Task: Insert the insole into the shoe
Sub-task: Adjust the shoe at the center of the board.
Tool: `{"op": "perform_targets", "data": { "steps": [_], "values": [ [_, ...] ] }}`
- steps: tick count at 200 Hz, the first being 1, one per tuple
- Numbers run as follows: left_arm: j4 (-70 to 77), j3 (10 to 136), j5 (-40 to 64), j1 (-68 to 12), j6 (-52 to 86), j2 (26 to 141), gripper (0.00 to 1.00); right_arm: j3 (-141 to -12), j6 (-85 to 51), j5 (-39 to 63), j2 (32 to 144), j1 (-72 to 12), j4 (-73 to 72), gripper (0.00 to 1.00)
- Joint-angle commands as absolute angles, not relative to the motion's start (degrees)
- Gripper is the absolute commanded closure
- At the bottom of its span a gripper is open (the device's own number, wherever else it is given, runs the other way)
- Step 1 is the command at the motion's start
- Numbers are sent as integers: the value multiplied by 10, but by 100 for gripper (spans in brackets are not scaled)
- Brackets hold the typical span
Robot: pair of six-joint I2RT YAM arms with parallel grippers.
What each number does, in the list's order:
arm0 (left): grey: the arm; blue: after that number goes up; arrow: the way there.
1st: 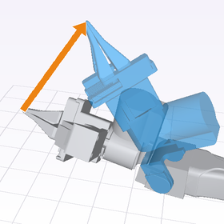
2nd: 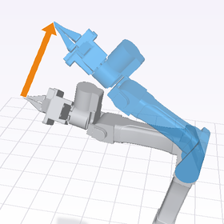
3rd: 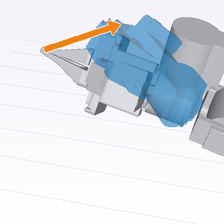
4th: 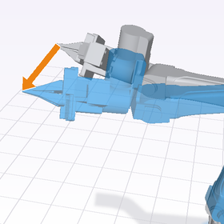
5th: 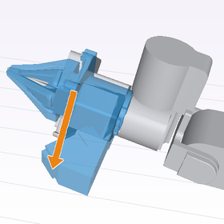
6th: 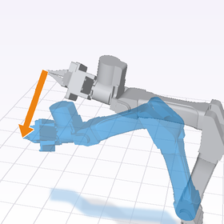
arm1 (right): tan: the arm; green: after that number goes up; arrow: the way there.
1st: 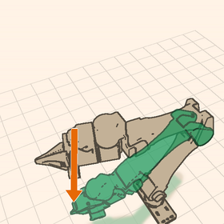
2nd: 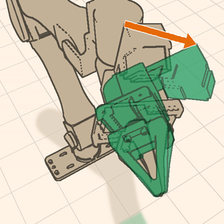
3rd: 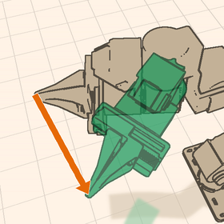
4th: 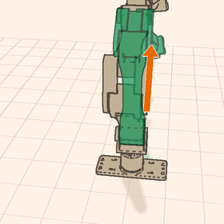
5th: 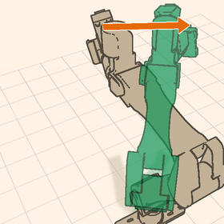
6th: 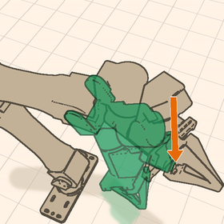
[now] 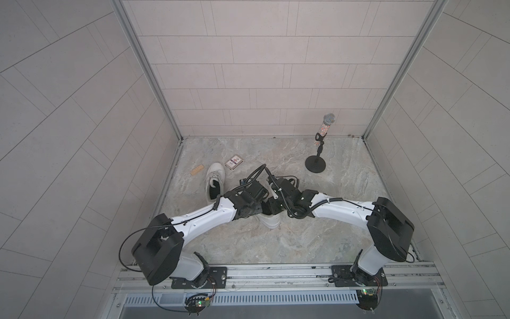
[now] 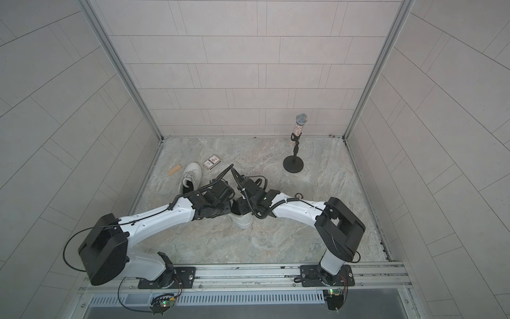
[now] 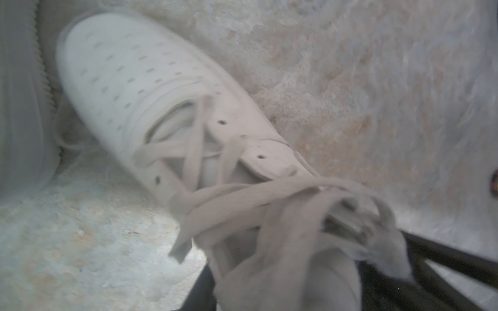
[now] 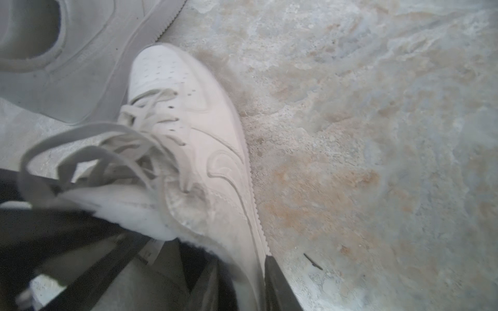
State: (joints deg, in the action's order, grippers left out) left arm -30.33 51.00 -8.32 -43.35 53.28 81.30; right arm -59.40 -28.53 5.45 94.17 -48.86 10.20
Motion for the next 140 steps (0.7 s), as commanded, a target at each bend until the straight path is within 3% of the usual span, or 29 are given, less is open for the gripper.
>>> {"op": "perform_targets", "data": {
  "steps": [1,13,33,44,91,140],
  "values": [
    [-312,520,-113,-415,500,823,83,-565,-334,60,923,-487,111,74],
    [-280,532,-98,-410,446,822,85,-540,-368,86,909,-493,83,68],
    [-263,566,-73,-409,335,833,88,-512,-420,132,893,-497,36,41],
    [-302,592,-93,-407,290,848,91,-513,-426,122,886,-491,44,34],
    [-346,619,-111,-372,174,876,93,-500,-409,112,824,-401,48,28],
    [-362,667,-149,-339,107,933,86,-484,-393,100,774,-357,53,27]
  ]
}}
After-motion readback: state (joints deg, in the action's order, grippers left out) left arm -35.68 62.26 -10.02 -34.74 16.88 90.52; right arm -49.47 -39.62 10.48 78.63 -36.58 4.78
